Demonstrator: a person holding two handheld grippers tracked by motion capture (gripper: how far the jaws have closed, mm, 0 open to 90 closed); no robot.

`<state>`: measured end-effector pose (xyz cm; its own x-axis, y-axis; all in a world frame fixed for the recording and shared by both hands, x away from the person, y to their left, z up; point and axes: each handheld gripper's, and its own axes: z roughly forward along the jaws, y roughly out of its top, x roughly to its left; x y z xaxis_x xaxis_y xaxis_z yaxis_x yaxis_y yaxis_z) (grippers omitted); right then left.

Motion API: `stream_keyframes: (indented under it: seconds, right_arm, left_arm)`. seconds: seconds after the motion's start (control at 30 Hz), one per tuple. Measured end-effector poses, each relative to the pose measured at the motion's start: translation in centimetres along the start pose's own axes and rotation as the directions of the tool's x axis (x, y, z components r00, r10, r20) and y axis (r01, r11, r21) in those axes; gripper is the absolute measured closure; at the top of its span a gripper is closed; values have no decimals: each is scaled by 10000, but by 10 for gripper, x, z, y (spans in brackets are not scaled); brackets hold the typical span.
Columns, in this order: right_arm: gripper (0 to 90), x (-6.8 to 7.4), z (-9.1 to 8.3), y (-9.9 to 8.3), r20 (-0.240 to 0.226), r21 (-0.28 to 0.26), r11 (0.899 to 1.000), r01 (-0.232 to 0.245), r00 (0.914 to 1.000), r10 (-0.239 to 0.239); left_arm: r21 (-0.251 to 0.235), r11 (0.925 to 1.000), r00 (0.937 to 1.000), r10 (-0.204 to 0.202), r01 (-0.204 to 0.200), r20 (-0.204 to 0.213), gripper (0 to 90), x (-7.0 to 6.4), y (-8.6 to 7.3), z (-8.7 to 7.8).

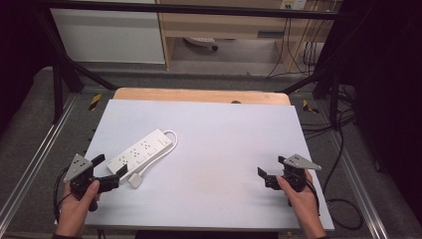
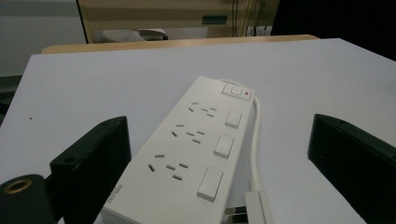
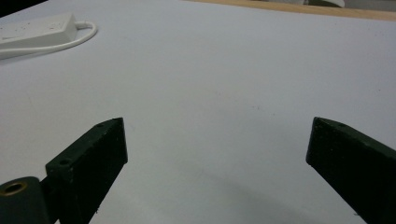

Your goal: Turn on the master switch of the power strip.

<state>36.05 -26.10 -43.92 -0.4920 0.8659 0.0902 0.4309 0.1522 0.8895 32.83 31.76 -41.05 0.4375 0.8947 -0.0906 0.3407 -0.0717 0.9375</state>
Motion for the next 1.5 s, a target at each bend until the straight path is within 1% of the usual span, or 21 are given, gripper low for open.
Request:
stream_keyframes:
  seconds: [0.13, 0.2, 0.27, 0.4, 0.53, 0.63, 0.67, 0.73, 0.77, 0.9, 0.93, 0.97, 1.0, 1.07, 1.3, 1.5]
  right_arm:
    - [56, 1, 1, 0, 32, -6, 10000, 26, 10000, -26]
    - [55, 2, 1, 0, -23, 9, 10000, 8, 10000, -8]
    - [56, 4, 1, 1, -59, -19, 9999, 116, 9999, -117]
    - [52, 9, 1, 2, -112, -32, 9997, 231, 9997, -232]
    - [53, 10, 1, 2, -75, -51, 9996, 260, 9996, -261]
    - [59, 9, 0, 2, -42, -110, 9995, 291, 9996, -292]
    - [58, 9, 0, 2, -43, -96, 9995, 285, 9996, -286]
    - [56, 10, 0, 2, -81, -46, 9996, 289, 9995, -289]
    - [56, 11, 1, 2, -87, -38, 9995, 319, 9995, -320]
    - [56, 14, 3, 2, -190, 10, 9990, 440, 9989, -439]
    - [56, 15, 3, 2, -275, 42, 9988, 492, 9984, -491]
    - [56, 15, 3, 2, -275, 42, 9988, 492, 9984, -491]
    - [56, 16, 3, 3, -302, 48, 9984, 566, 9980, -564]
    - [55, 17, 3, 3, -332, 41, 9984, 561, 9979, -559]
    - [35, 17, 3, 3, -308, 56, 9987, 507, 9982, -505]
    - [36, 16, 2, 3, -256, 45, 9986, 533, 9983, -532]
  left_arm:
    - [-43, 10000, 10000, 26, -26, 6, 60, -1, 1, -1]
    - [-40, 10000, 10000, 41, -41, -6, 60, -2, 2, 0]
    - [-13, 10000, 10000, 94, -94, -17, 59, -3, 3, 0]
    - [-43, 9999, 9999, 139, -138, 92, 59, -7, 6, 1]
    - [-44, 9997, 9997, 234, -233, 70, 60, -12, 10, 5]
    - [-29, 9999, 9998, 143, -143, 109, 62, -16, 14, 10]
    - [6, 9999, 9997, 160, -161, 171, 62, -17, 15, 12]
    - [47, 10000, 9994, -10, 8, 351, 65, -18, 18, 17]
    - [87, 10000, 9993, -44, 41, 378, 66, -19, 20, 19]
    - [128, 9999, 9996, 39, -43, 276, 69, -22, 27, 26]
    - [171, 9998, 9996, 78, -83, 263, 69, -24, 31, 30]
    - [171, 9998, 9996, 78, -83, 263, 69, -24, 31, 30]
    - [174, 9998, 9995, 83, -88, 297, 69, -25, 33, 32]
    - [125, 9998, 9994, 131, -135, 310, 69, -27, 38, 35]
    - [-65, 9998, 9988, 205, -203, 443, 61, -32, 55, 48]
    - [-170, 9997, 9984, 203, -195, 520, 61, -35, 61, 59]
